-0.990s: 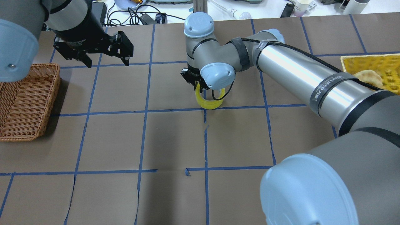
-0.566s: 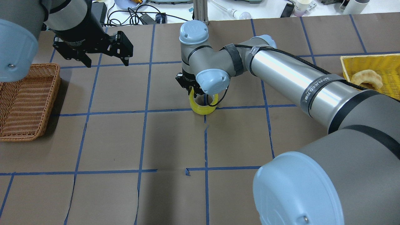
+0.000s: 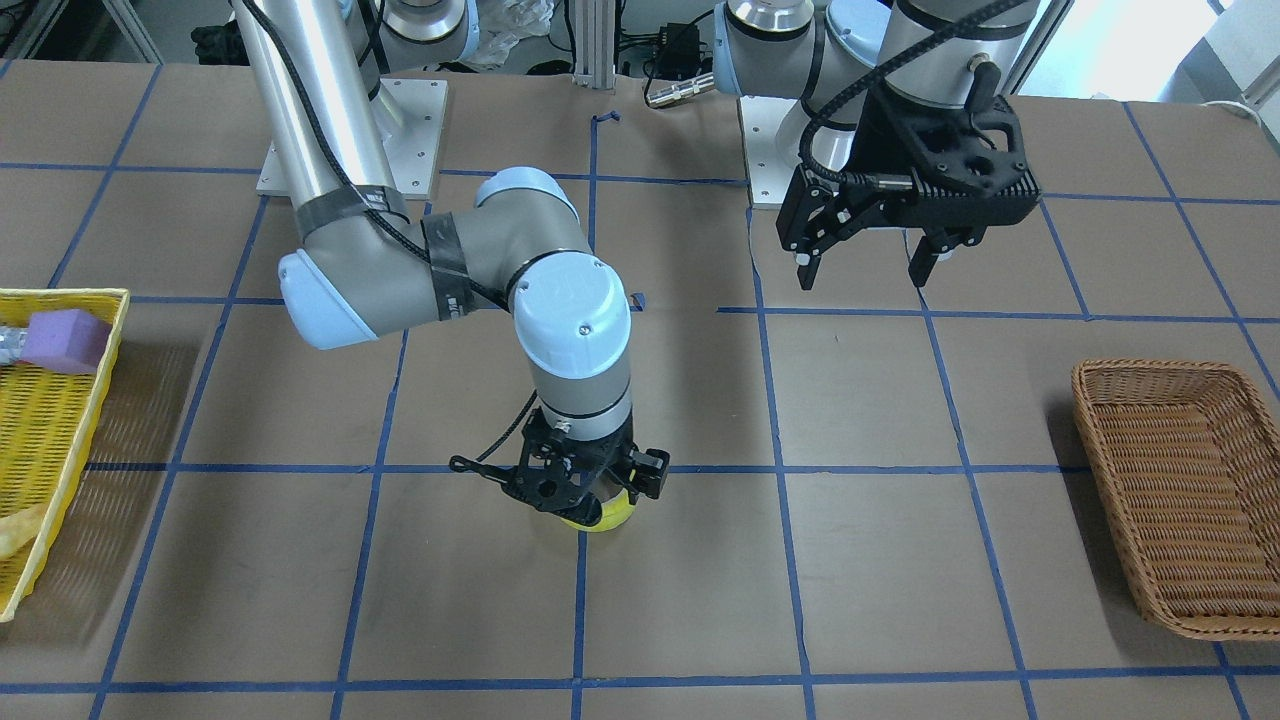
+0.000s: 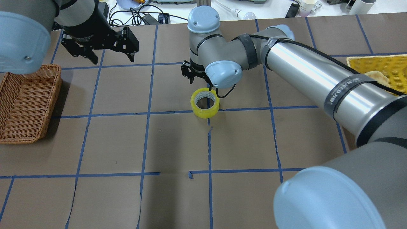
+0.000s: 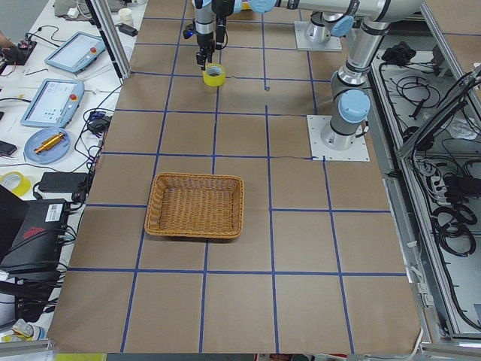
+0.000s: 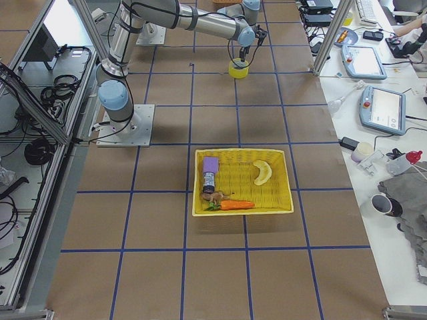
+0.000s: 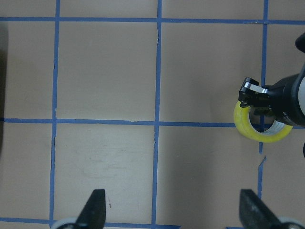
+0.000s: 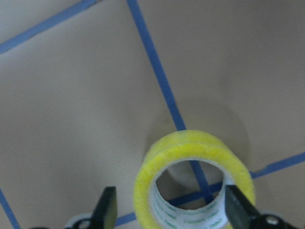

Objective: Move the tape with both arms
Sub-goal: 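Move the left gripper to the tape roll while the right arm withdraws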

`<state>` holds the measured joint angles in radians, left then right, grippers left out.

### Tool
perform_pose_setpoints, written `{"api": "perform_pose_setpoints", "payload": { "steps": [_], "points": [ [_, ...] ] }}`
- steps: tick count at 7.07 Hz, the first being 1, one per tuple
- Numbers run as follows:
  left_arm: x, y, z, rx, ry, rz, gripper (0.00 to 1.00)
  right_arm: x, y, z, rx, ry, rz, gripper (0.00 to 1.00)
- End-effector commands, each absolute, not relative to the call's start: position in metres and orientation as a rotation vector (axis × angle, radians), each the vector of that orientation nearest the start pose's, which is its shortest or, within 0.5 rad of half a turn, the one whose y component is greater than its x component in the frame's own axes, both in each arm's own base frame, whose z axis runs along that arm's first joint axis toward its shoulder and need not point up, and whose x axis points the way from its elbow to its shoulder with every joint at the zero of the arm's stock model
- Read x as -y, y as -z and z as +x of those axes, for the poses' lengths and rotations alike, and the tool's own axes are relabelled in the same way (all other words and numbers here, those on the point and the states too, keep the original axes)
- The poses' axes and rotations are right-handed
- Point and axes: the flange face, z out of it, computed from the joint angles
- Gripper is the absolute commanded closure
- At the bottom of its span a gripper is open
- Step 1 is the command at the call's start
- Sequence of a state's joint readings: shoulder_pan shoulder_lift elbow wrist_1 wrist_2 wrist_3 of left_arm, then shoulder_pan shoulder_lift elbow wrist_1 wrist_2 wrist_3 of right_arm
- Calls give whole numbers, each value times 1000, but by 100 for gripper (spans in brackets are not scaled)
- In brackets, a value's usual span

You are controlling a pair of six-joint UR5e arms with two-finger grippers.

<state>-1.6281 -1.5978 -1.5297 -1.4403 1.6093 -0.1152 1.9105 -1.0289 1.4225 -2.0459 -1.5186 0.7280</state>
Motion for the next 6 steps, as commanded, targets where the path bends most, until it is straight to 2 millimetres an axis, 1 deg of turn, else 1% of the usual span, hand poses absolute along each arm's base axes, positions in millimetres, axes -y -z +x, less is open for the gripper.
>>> {"api": "perform_pose_setpoints", "payload": {
  "steps": [1,2,3,4,5,6],
  "points": [
    [528,-466,-162,-3080,117,-506,0,616,-352,248,-3056,12,506,0],
    [537,-438,-171,-3017,87,-842,0,609,-393,197,-3046,33,527,0],
    [537,-399,-187,-2978,31,-940,0,588,-422,165,-3072,3,397,0],
    [535,-351,-222,-2967,10,-1073,0,565,-444,146,-3109,-70,275,0],
    [534,-309,-257,-2942,-35,-1297,0,549,-457,138,-3183,-114,262,0],
    [535,-272,-278,-2888,-124,-1385,0,547,-456,138,-3200,-136,261,0]
  ]
}}
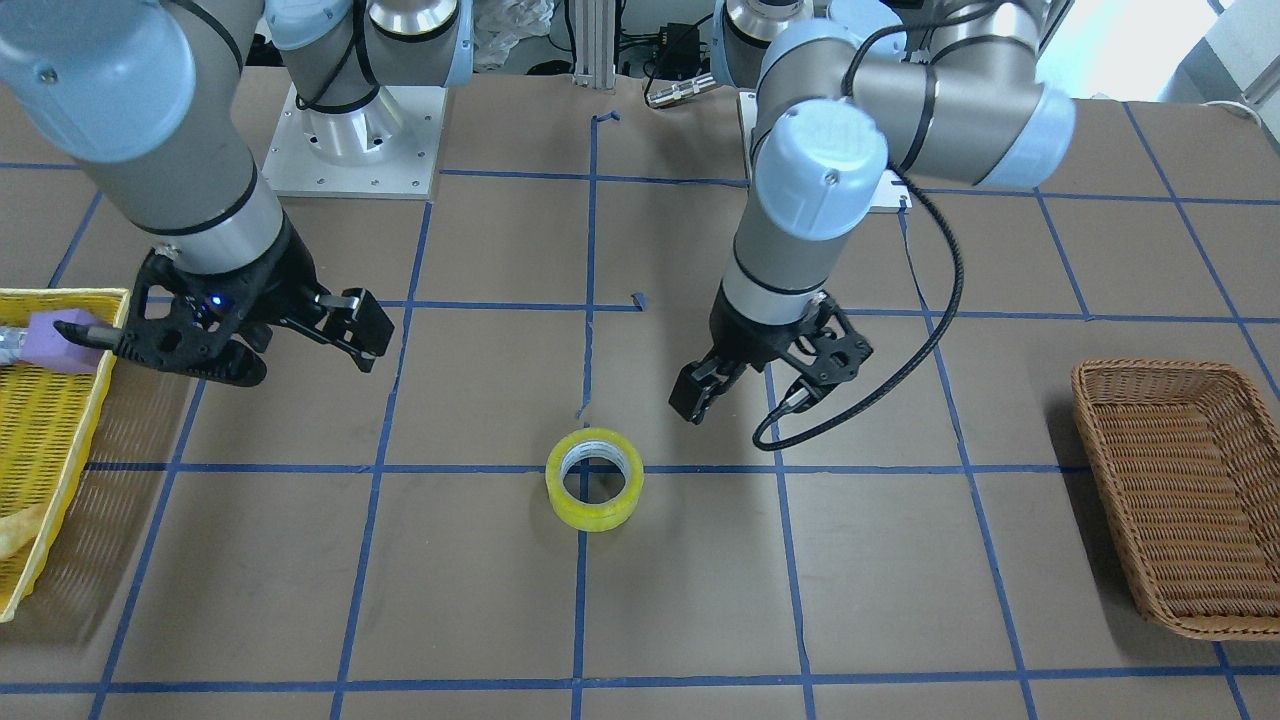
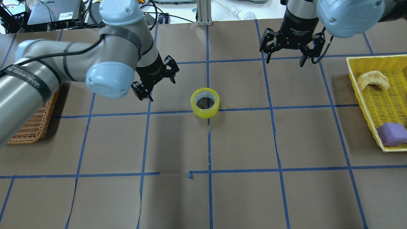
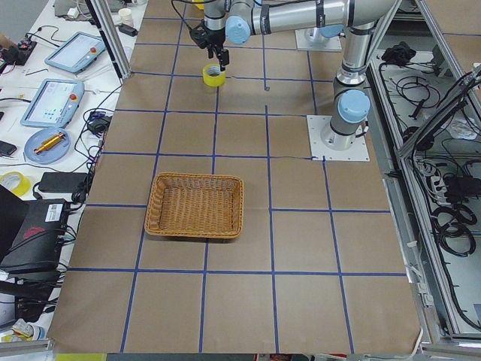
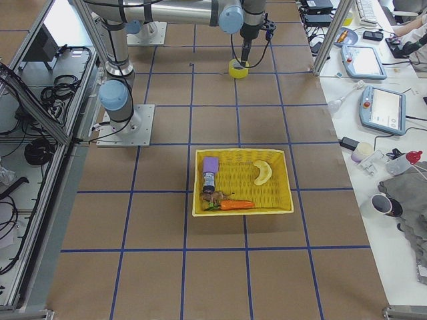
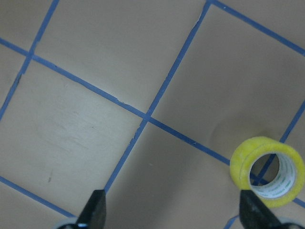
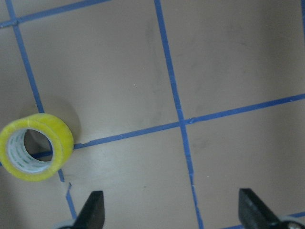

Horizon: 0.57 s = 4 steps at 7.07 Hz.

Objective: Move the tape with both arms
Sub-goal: 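Move the left gripper to the tape roll while the right arm withdraws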

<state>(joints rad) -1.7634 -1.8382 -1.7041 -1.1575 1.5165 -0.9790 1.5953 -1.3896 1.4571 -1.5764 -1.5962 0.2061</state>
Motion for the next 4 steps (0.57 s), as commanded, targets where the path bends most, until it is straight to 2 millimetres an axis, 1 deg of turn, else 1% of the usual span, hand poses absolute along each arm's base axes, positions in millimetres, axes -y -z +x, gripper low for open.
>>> {"api": "perform_pose_setpoints", "payload": {
  "steps": [1,2,3,4],
  "points": [
    [534,-241,-303,-2859,-139,-1438,0,546,-464,148,-3151,-104,251,0],
    [531,-211,-328,-2854,-137,-1433,0,542,-476,157,-3053,-61,253,0],
    [533,-196,-334,-2863,-125,-1418,0,538,-483,158,-3055,-41,238,0],
    [537,-188,-336,-2874,-110,-1419,30,534,-482,157,-3060,-52,237,0]
  ]
}}
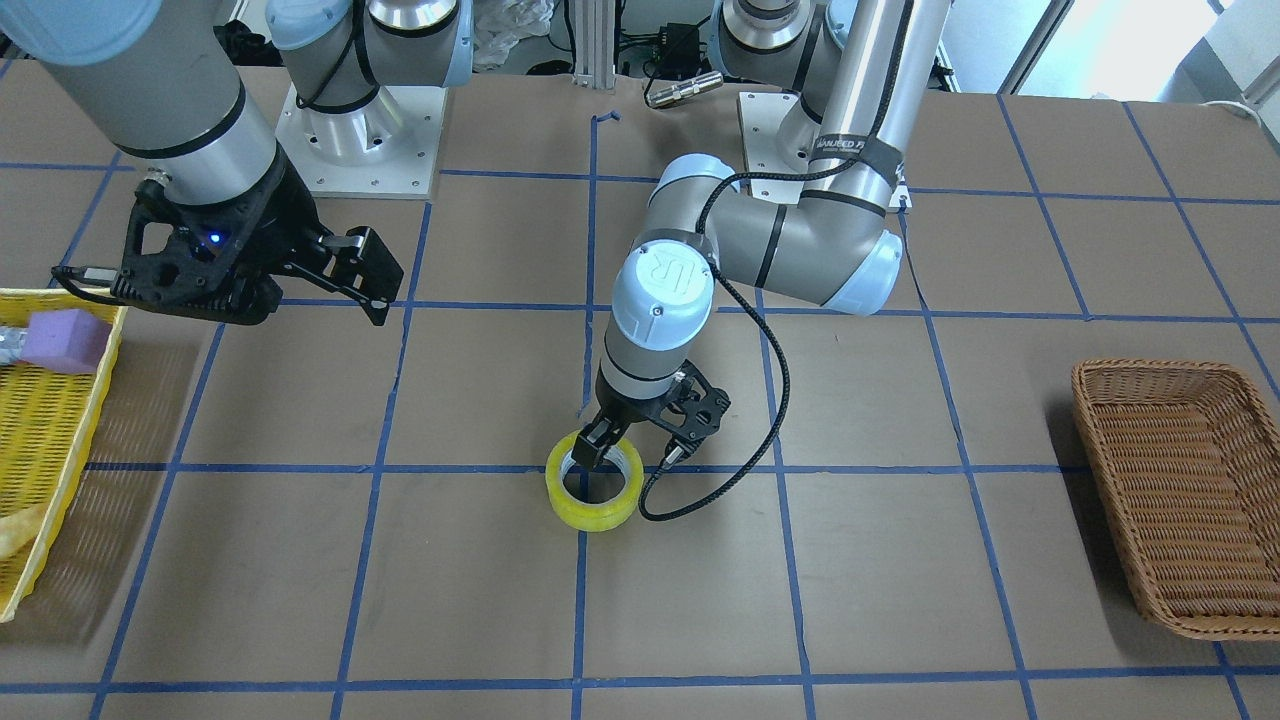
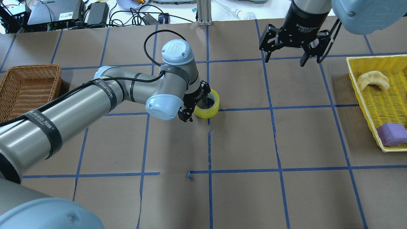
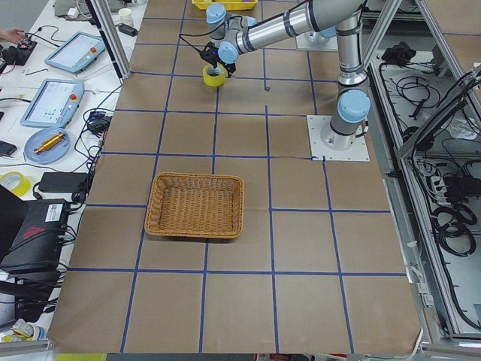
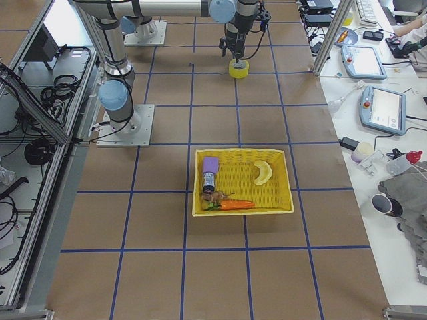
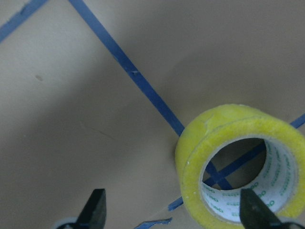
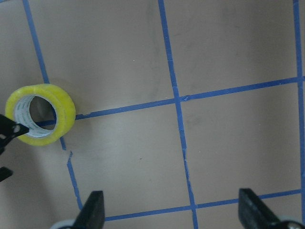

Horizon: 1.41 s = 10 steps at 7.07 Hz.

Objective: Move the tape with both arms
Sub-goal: 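Grasp the tape roll with the left gripper and lift it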

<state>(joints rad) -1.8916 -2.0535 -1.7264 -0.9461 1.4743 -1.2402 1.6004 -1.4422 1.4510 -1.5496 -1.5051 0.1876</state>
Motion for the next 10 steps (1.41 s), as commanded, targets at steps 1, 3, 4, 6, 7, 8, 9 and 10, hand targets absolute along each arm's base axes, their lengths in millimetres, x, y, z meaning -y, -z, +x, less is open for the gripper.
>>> {"api": "perform_pose_setpoints", "payload": {
  "steps": [1,3,4,6,7,8,9,10],
  "points": [
    [538,-183,-336,-2879,-110,-1411,67,533,-482,156,-3062,-56,237,0],
    [539,-185,-336,-2902,-102,-1375,100,527,-483,155,-3102,-79,228,0],
    [543,-199,-335,-3017,-58,-1151,100,517,-480,157,-3148,-152,208,0],
    [588,-241,-257,-3097,62,-725,100,515,-480,167,-3157,-144,176,0],
    [601,-269,-215,-3144,75,-422,100,514,-480,167,-3156,-145,176,0],
    [611,-292,-159,-3134,30,-171,100,514,-480,167,-3156,-145,176,0],
    [618,-307,-81,-3046,-5,37,100,515,-478,166,-3159,-152,178,0],
    [616,-321,-8,-3019,-39,156,100,514,-476,165,-3174,-166,175,0]
  ]
}}
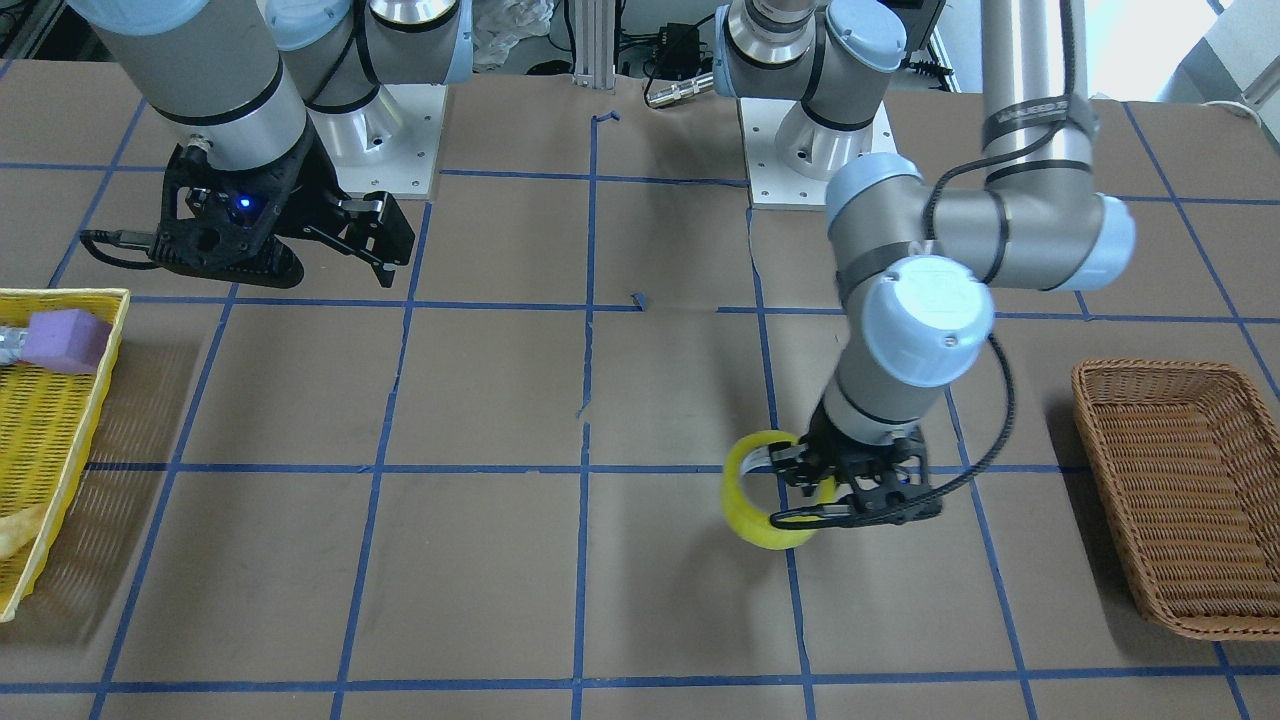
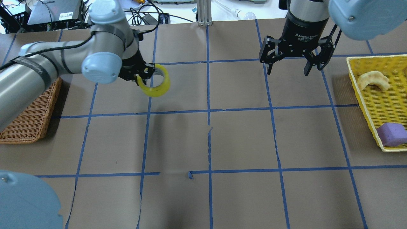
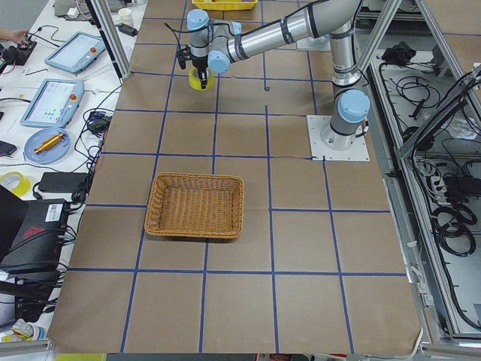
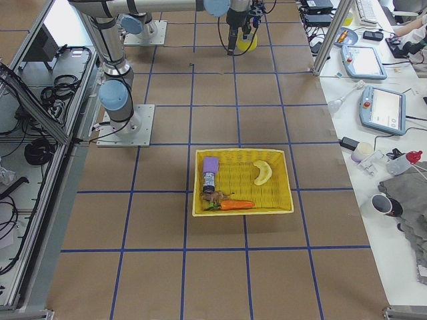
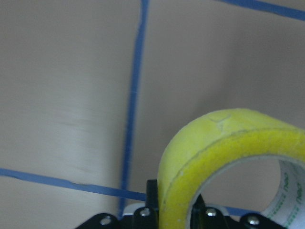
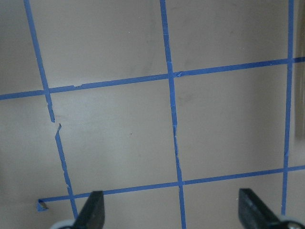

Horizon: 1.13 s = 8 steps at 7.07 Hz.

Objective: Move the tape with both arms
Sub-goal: 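Carry the tape roll into the wicker basket and open the left gripper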

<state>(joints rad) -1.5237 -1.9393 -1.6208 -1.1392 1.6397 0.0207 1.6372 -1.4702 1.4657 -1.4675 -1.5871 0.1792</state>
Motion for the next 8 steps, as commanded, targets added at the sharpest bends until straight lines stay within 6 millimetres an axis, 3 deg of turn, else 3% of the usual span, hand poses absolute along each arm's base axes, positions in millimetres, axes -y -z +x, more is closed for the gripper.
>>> {"api": "perform_pose_setpoints", "payload": {
  "steps": [1,3,4,5,6,7,8],
  "points": [
    [612,-334,69,-2987,-42,103,100,514,-475,162,-3204,-167,177,0],
    [608,-345,188,-2963,-74,416,100,513,-475,161,-3209,-169,177,0],
    [593,-338,254,-2976,-85,357,100,513,-475,161,-3209,-171,174,0],
    [590,-318,299,-3027,-5,481,100,514,-475,161,-3208,-166,177,0],
    [588,-304,342,-2984,74,548,100,514,-475,161,-3207,-157,177,0],
    [585,-272,370,-2990,64,569,100,515,-474,161,-3208,-161,177,0],
    [588,-257,379,-2987,91,577,100,514,-474,161,-3208,-166,177,0]
  ]
}}
